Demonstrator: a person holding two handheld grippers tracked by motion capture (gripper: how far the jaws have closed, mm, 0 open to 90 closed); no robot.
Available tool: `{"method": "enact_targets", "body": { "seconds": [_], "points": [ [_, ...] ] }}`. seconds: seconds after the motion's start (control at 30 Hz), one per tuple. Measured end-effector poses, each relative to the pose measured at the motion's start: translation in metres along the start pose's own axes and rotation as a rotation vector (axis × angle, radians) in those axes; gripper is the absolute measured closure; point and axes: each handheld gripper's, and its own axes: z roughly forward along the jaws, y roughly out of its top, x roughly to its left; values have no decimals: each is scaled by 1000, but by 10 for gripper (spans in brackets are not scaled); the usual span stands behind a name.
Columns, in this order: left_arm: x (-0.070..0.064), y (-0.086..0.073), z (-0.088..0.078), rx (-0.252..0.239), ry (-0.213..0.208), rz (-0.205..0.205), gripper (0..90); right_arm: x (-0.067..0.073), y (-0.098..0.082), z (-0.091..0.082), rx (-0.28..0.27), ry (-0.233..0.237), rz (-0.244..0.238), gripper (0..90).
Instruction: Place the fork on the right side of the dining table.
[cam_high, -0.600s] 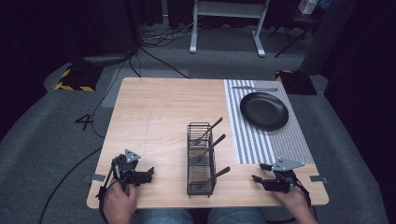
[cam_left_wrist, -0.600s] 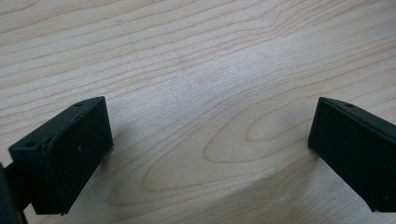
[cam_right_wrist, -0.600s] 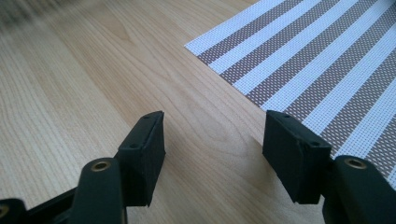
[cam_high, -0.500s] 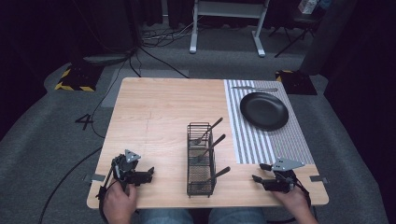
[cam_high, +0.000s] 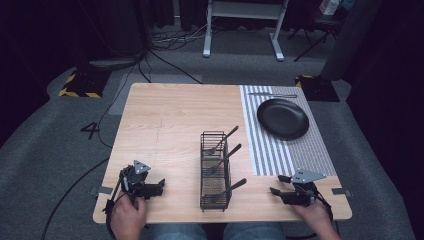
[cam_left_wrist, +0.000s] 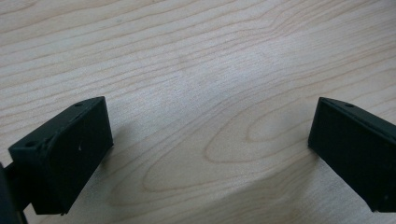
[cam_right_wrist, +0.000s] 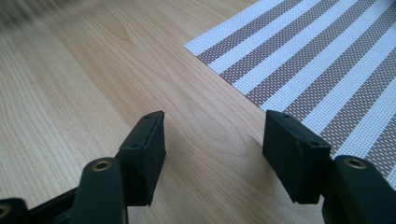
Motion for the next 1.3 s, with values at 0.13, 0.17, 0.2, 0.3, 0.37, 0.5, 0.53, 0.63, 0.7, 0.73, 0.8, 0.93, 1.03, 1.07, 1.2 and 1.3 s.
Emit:
{"method": "enact_targets", "body": {
  "seconds": [0.13,0.17,0.2,0.3,0.37,0.5,0.53,0.63,0.7,0.73,0.8,0.93,1.03,1.07,1.2,1.3],
  "points": [
    [0,0,0,0,-1,0,0,0,0,0,0,-2,2,401],
    [0,0,0,0,-1,0,0,0,0,0,2,-2,2,402],
    [0,0,0,0,-1,0,0,0,1,0,5,-4,3,407],
    [0,0,0,1,-1,-1,0,0,2,-1,15,-3,0,435],
    [0,0,0,1,-1,0,0,1,3,-2,30,-6,-12,451],
    [0,0,0,0,-1,0,0,3,11,-14,44,12,-31,488],
    [0,0,0,1,-1,0,0,3,13,-17,45,26,-22,493],
    [0,0,0,1,-1,0,0,6,21,-26,46,49,-15,502],
    [0,0,0,1,-1,0,0,10,27,-32,50,55,-18,507],
    [0,0,0,1,-1,-1,0,11,30,-35,50,59,-22,509],
    [0,0,0,0,0,0,0,13,35,-40,50,65,-20,512],
    [0,0,0,0,-1,0,0,14,45,-51,38,80,1,513],
    [0,0,0,0,-1,0,0,14,49,-56,27,86,13,513],
    [0,0,0,1,-1,0,0,15,51,-58,23,86,16,513],
    [0,0,0,0,-1,0,0,18,57,-63,14,99,36,513],
    [0,0,0,1,-1,-1,0,20,61,-66,14,118,49,509]
  ]
}}
